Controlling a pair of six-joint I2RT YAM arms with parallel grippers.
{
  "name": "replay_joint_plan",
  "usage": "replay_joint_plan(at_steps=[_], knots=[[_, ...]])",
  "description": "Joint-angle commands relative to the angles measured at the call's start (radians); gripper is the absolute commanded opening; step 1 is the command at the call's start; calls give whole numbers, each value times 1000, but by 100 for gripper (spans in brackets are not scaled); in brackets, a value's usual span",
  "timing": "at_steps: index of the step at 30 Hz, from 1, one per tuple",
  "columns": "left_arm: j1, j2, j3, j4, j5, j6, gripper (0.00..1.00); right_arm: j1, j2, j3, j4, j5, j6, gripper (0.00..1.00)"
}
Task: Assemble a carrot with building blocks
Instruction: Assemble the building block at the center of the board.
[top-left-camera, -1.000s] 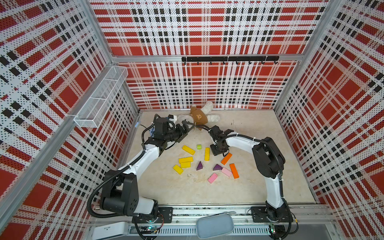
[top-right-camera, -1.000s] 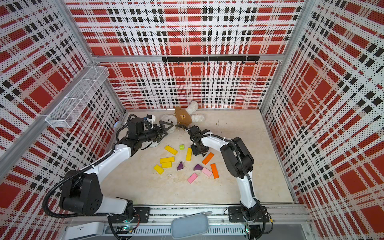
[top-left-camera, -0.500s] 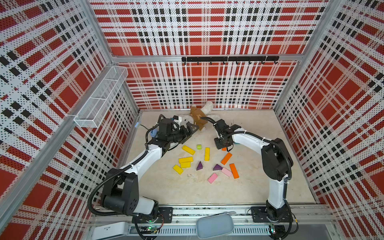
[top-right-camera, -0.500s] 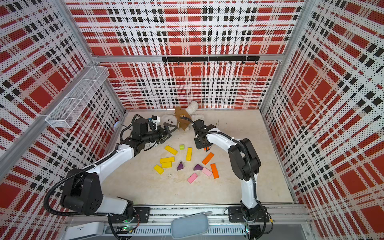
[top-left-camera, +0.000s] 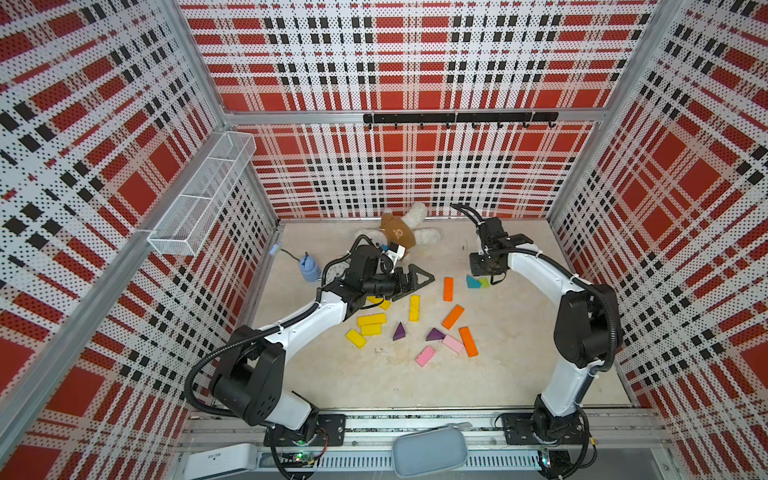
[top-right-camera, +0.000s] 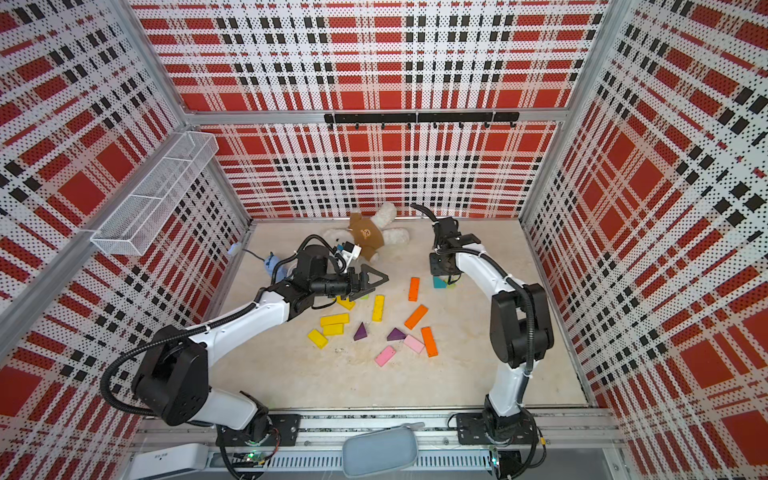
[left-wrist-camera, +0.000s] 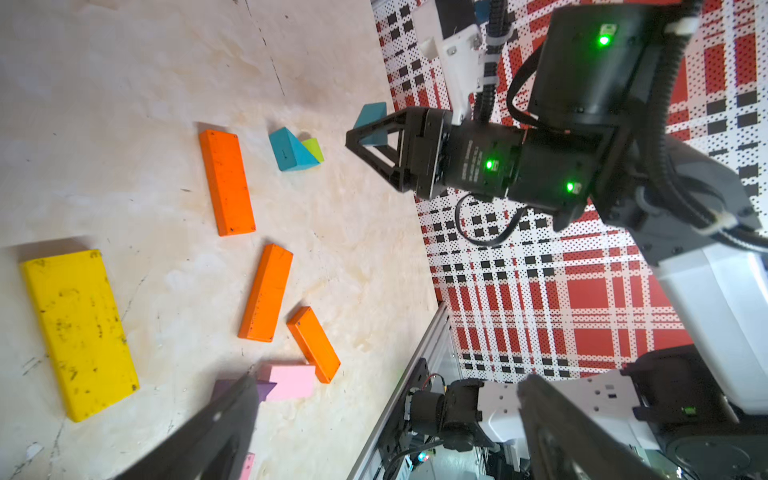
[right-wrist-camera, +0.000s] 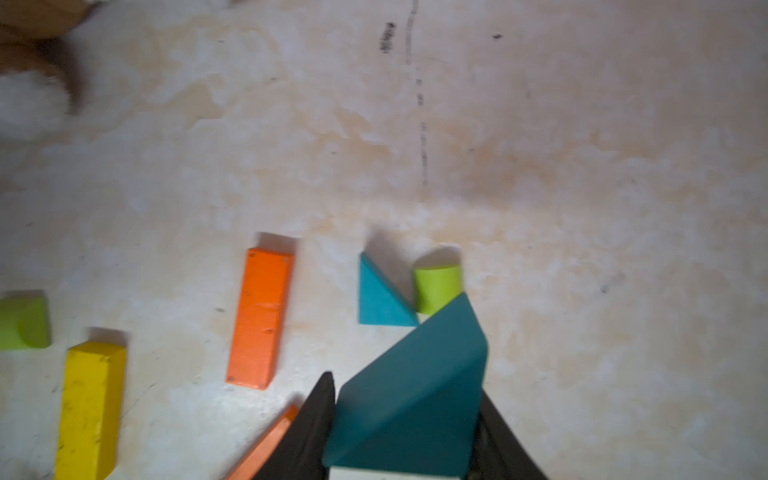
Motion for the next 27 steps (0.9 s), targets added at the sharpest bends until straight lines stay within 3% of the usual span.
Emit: replay_joint_plan(at_steps=[1,13,27], knots=[[-17,26,33,28,24,12,100,-43,-16,-27,30,3,-33,44],[-27,45,37,29,28,12,100,-146,92,-80,117,-69,-41,44],[-28,60,40,29,35,8,100,-181,162,-117,174,-98,-32,45]])
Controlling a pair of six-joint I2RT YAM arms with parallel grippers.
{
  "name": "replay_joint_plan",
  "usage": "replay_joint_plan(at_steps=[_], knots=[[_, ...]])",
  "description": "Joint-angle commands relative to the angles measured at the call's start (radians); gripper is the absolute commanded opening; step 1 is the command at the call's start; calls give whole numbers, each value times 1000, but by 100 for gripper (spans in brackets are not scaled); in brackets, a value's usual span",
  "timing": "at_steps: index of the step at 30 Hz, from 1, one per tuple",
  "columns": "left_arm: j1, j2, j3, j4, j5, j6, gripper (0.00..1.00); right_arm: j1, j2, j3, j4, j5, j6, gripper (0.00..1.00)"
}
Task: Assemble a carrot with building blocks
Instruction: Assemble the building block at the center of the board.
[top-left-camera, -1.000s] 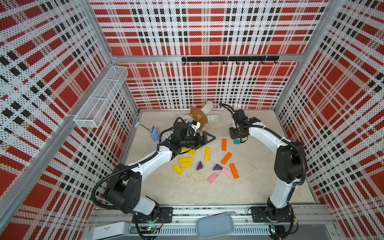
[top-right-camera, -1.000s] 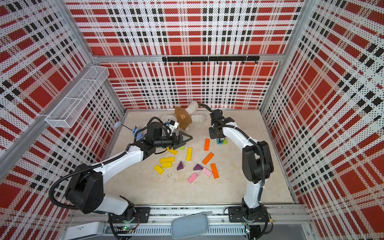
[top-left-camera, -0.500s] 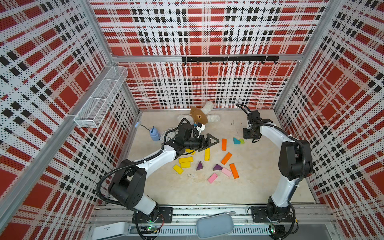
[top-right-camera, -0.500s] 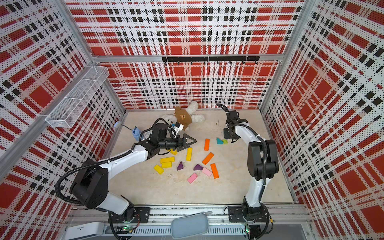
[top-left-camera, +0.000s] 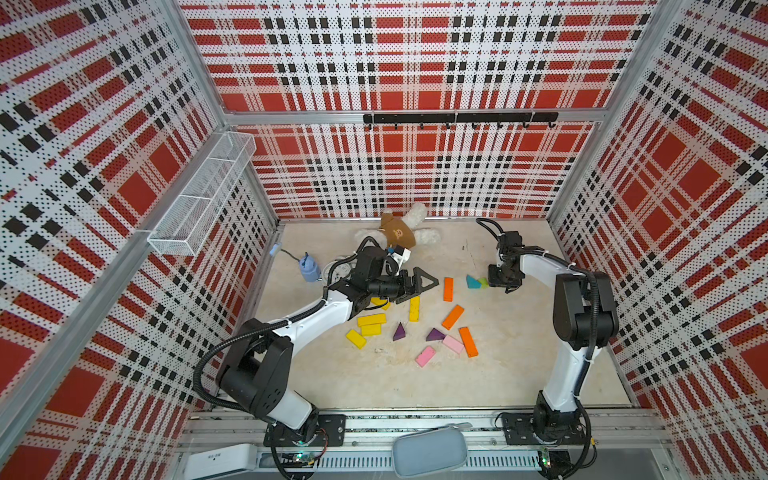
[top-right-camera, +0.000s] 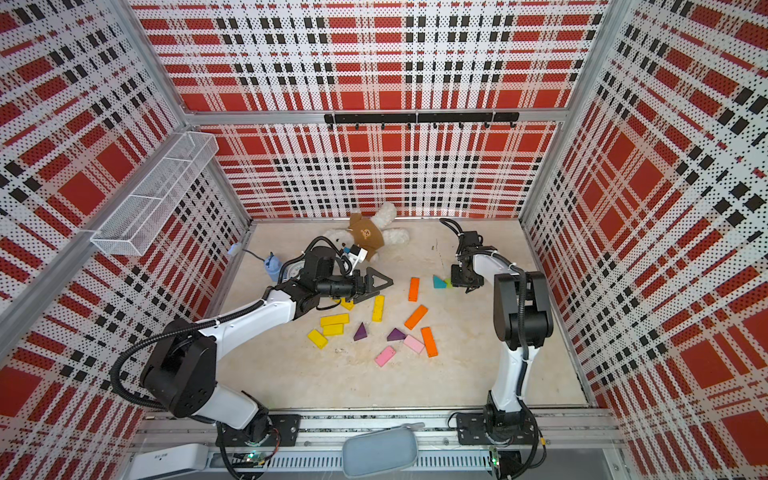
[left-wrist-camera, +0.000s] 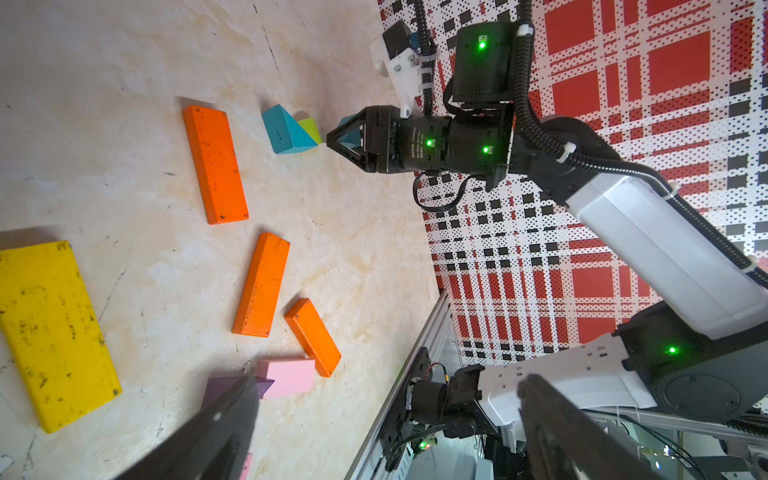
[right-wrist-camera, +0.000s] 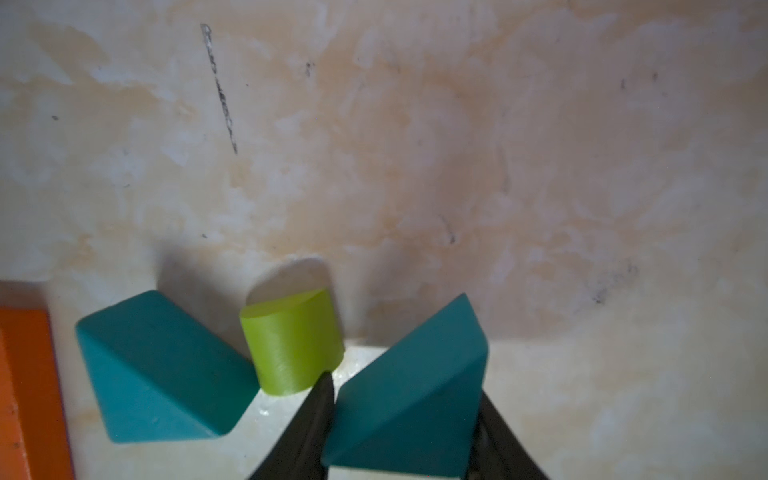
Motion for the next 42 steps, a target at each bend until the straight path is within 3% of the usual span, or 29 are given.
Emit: replay_joint_plan(at_steps=[1,19,42], knots=[[-7,17,30,22,20,5,99,-7,20,-9,38,-6,0,45],[-13,28,32,25,26,3,100,-18,20,13,22,-19,-13,58],[-17,36,33,25,24,2,100,-50,-29,2,52,-142,40,58]])
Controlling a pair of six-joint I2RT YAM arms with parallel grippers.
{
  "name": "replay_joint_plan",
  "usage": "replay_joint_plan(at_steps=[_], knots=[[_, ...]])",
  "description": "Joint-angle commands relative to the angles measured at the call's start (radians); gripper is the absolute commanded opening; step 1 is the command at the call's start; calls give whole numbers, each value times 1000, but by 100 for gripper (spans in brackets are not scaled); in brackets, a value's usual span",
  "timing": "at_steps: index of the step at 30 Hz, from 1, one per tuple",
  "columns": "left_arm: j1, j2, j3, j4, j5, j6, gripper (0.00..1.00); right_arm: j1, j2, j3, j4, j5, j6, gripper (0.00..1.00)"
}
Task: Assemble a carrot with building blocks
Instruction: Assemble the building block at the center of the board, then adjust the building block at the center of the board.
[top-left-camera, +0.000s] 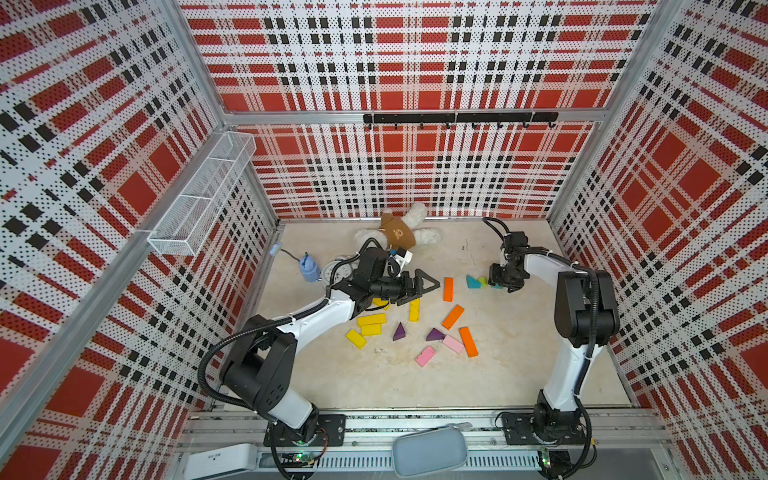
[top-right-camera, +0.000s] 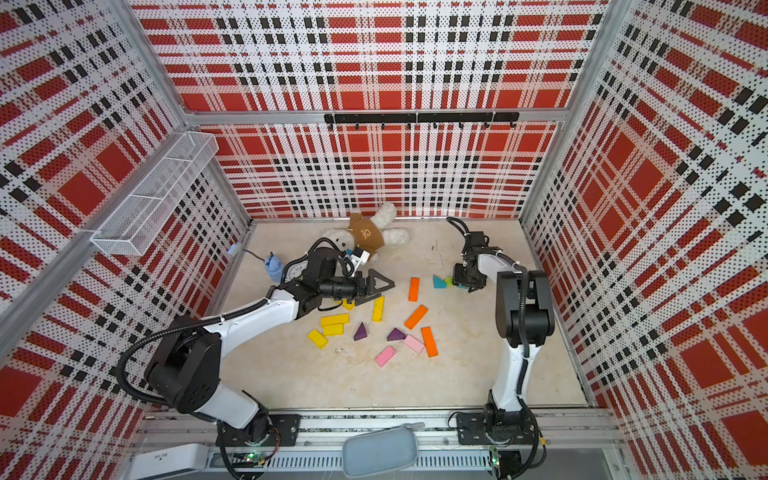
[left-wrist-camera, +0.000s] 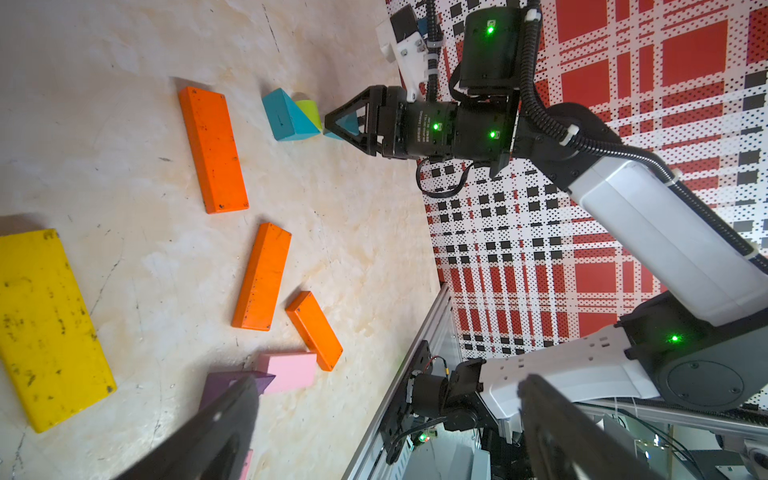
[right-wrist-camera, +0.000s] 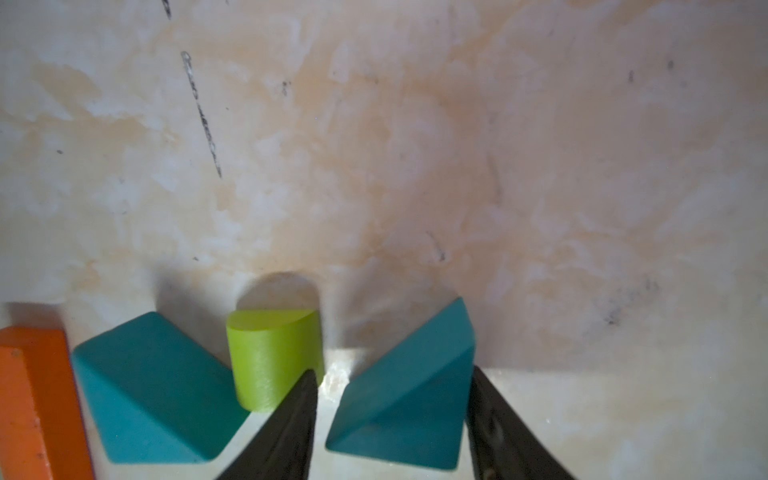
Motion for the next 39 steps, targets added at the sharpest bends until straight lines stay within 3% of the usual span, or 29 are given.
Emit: replay_joint_plan(at_steps=[1,20,29,34,39], knots=[[-10,13,33,25,11,2,100,-4,-42,2,30,-49,15,58],[-15,15,35,25,16,2,100,-4,-73,0,33,-64,41,59],[-7,-12,27,27,-9,7,99,-2,-185,-42,26,-18,81,59],[42,-71,2,22,-84,8,99,64,-310,-95,2,57,79,59],[119,-139,-28,22,-147,-9,100,195,-383,-103,-82,129,54,54]])
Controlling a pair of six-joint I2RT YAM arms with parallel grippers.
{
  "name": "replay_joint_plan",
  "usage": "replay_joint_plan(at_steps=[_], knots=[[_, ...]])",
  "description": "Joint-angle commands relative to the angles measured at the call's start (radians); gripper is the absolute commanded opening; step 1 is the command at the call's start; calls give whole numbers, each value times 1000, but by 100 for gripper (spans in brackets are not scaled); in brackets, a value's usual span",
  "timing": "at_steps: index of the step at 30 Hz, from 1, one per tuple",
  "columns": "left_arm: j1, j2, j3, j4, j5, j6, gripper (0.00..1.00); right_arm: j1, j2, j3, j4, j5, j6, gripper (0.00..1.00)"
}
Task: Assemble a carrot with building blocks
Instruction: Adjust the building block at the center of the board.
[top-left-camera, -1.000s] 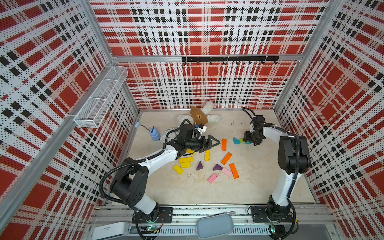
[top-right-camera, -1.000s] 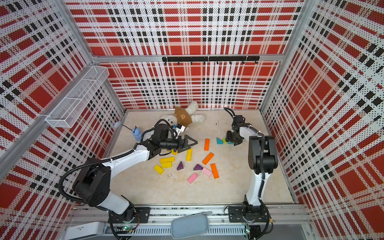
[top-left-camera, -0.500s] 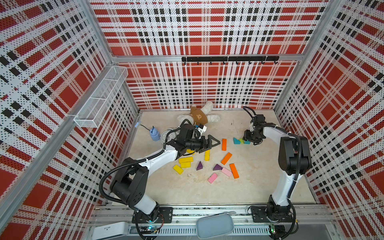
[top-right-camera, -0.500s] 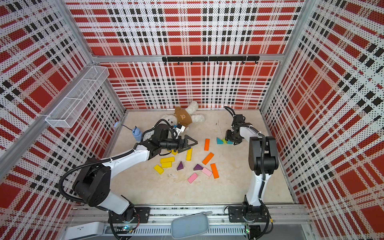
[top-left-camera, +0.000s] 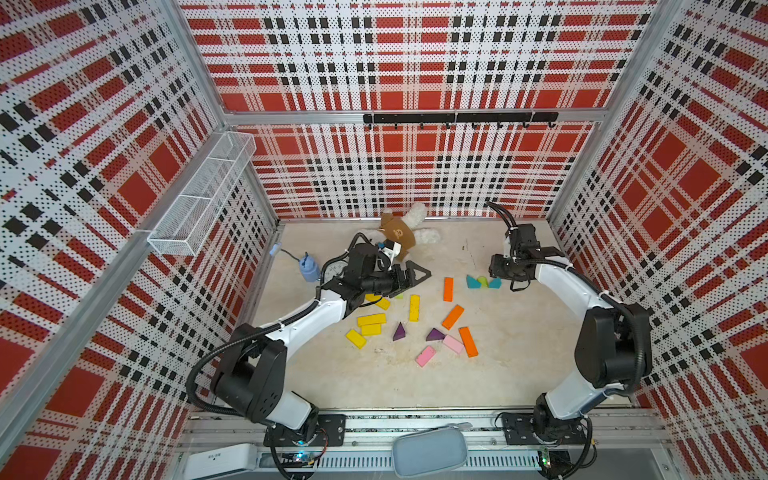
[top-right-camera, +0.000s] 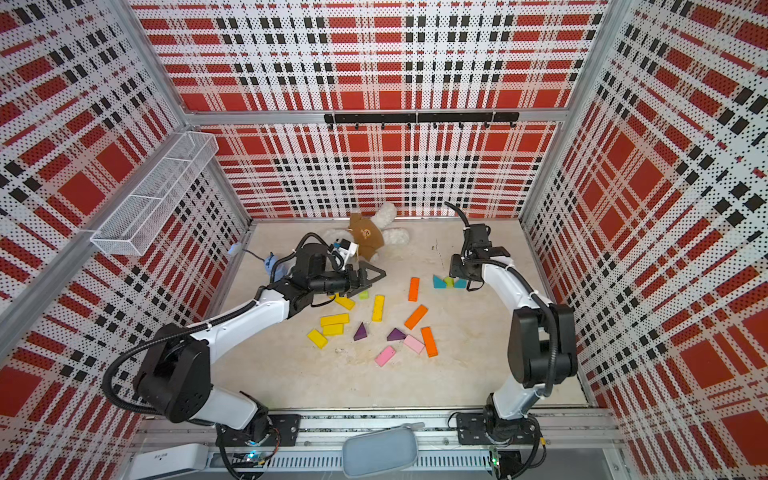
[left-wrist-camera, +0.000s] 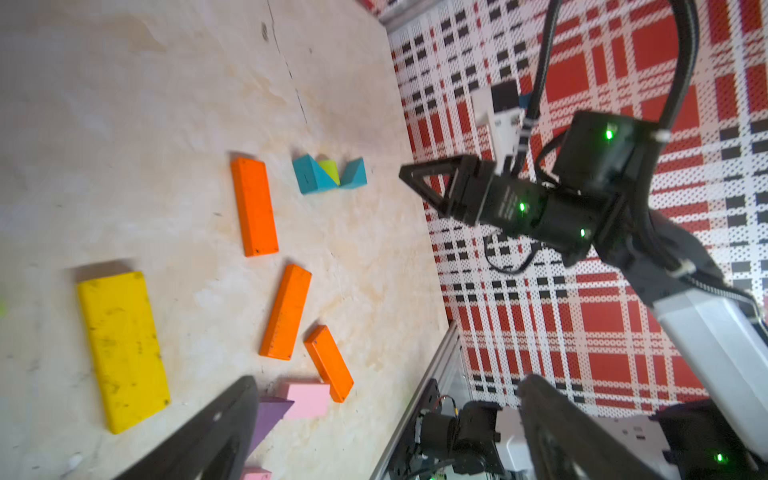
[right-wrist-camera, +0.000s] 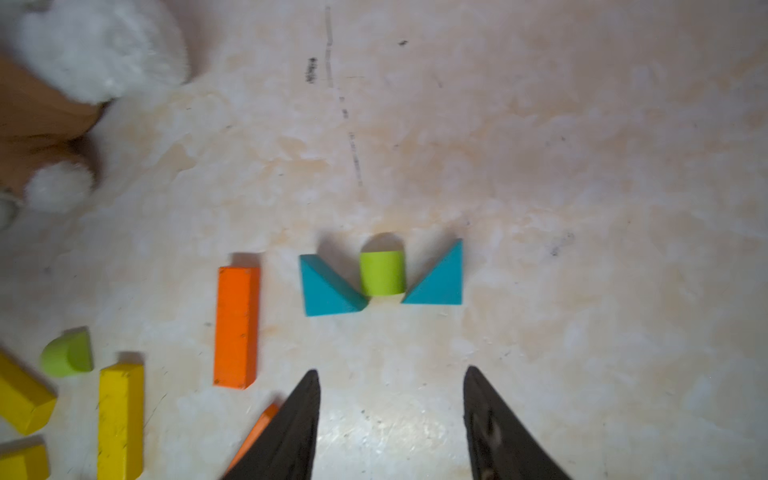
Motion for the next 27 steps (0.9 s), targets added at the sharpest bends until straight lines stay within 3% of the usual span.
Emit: replay_joint_plan(at_steps=[1,6,12,19,27], knots=[[47,-56,-18,23,-46,-14,100,91,-41,-24,-54,64,-27,54],[59,-70,-15,25,-32,-12,99,239,-27,-47,-131,94,-45,62],[53,-57,-11,28,-15,-18,99,343,48,-67,-114,101,-74,83],[46,-52,-10,28,-11,-15,99,351,189,55,-82,55,-74,78],[43,-44,-7,28,-5,-14,100,335,346,163,-32,11,32,76]])
